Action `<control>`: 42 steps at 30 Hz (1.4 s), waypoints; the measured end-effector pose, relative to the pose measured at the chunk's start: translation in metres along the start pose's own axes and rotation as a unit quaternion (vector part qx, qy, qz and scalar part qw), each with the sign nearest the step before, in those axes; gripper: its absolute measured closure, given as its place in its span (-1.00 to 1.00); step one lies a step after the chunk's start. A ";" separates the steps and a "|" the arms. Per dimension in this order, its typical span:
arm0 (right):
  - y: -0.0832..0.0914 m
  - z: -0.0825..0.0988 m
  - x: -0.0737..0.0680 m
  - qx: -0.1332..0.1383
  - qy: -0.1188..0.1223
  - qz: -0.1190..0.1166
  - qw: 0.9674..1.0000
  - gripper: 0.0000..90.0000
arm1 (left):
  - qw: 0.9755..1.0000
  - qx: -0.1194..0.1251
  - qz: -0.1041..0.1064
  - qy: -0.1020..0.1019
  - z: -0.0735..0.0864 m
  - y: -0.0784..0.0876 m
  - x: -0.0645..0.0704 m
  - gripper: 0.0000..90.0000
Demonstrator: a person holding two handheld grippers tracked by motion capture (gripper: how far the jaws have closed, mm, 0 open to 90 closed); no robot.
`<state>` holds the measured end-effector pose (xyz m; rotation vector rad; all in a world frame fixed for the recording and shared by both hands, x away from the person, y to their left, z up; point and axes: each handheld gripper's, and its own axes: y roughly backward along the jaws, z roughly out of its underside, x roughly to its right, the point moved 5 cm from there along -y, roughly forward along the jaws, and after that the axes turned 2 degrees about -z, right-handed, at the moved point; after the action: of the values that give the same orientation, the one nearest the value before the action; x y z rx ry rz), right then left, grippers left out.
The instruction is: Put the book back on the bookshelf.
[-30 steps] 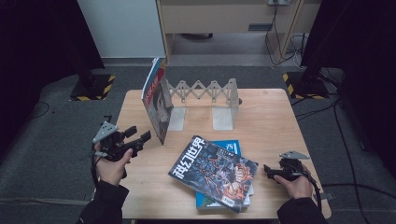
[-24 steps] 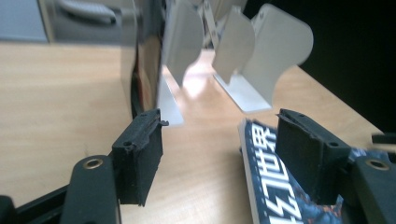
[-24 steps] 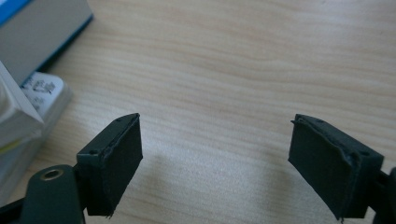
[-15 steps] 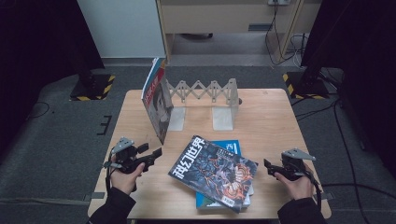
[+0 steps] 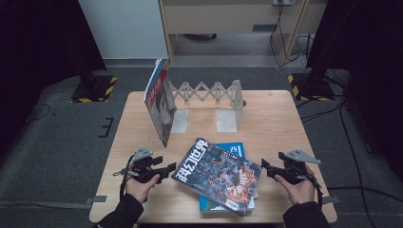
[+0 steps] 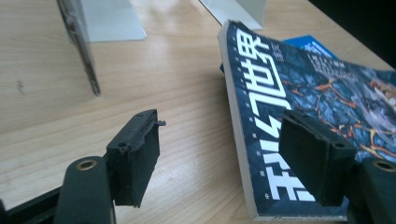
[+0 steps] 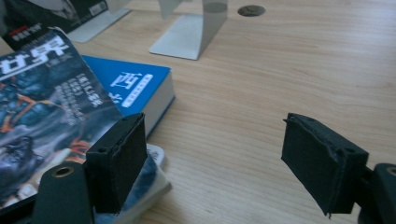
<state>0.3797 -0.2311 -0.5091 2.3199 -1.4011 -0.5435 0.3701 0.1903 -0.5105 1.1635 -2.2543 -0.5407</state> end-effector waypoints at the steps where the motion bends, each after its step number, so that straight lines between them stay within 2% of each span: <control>1: 0.000 0.000 0.000 0.000 0.000 0.000 1.000 -0.51 | 1.000 0.000 0.000 0.000 0.000 0.000 0.000 -0.38; 2: -0.001 0.000 -0.007 -0.002 0.003 -0.014 1.000 -0.50 | 1.000 -0.006 0.004 0.000 0.002 -0.003 0.001 -0.39; 6: -0.006 0.003 -0.019 -0.016 -0.001 -0.047 0.999 -0.50 | 1.000 -0.023 0.010 0.003 0.007 -0.008 0.002 -0.41; 9: -0.009 0.005 -0.027 -0.027 0.006 -0.058 0.998 -0.50 | 0.999 -0.031 0.012 0.002 0.009 -0.013 0.004 -0.41; 12: -0.011 0.007 -0.029 -0.031 0.008 -0.064 0.997 -0.49 | 0.999 -0.040 0.011 -0.001 0.012 -0.017 0.004 -0.41; 14: -0.014 0.010 -0.032 -0.038 0.010 -0.069 0.997 -0.49 | 0.999 -0.049 0.022 0.005 0.014 -0.021 0.006 -0.43; 19: -0.017 0.013 -0.033 -0.048 0.007 -0.076 0.996 -0.48 | 0.998 -0.052 0.032 0.009 0.015 -0.024 0.006 -0.45; 20: -0.017 0.014 -0.034 -0.051 0.003 -0.078 0.996 -0.48 | 0.997 -0.058 0.044 0.018 0.016 -0.026 0.008 -0.45; 23: -0.019 0.016 -0.034 -0.058 0.004 -0.081 0.995 -0.48 | 0.996 -0.062 0.054 0.023 0.017 -0.028 0.009 -0.47; 24: -0.020 0.017 -0.035 -0.062 0.004 -0.082 0.995 -0.48 | 0.995 -0.068 0.068 0.026 0.018 -0.031 0.011 -0.47; 26: -0.021 0.018 -0.035 -0.066 0.005 -0.083 0.994 -0.48 | 0.993 -0.074 0.083 0.027 0.019 -0.033 0.014 -0.48; 31: -0.022 0.019 -0.035 -0.064 -0.005 -0.087 0.994 -0.48 | 0.991 -0.080 0.102 0.031 0.020 -0.036 0.018 -0.48; 32: -0.022 0.019 -0.035 -0.064 -0.009 -0.088 0.994 -0.48 | 0.989 -0.085 0.111 0.042 0.021 -0.037 0.019 -0.48; 35: -0.022 0.020 -0.035 -0.063 -0.011 -0.090 0.994 -0.48 | 0.986 -0.092 0.130 0.058 0.022 -0.038 0.021 -0.41; 37: -0.023 0.020 -0.035 -0.061 -0.014 -0.091 0.994 -0.48 | 0.983 -0.097 0.142 0.060 0.023 -0.039 0.025 -0.37; 42: -0.023 0.021 -0.034 -0.060 -0.016 -0.093 0.994 -0.48 | 0.982 -0.101 0.144 0.065 0.022 -0.039 0.026 -0.32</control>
<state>0.3716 -0.1927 -0.5341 2.3663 -1.1386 -0.7022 0.3676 0.1502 -0.5425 0.7347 -2.1480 -0.5436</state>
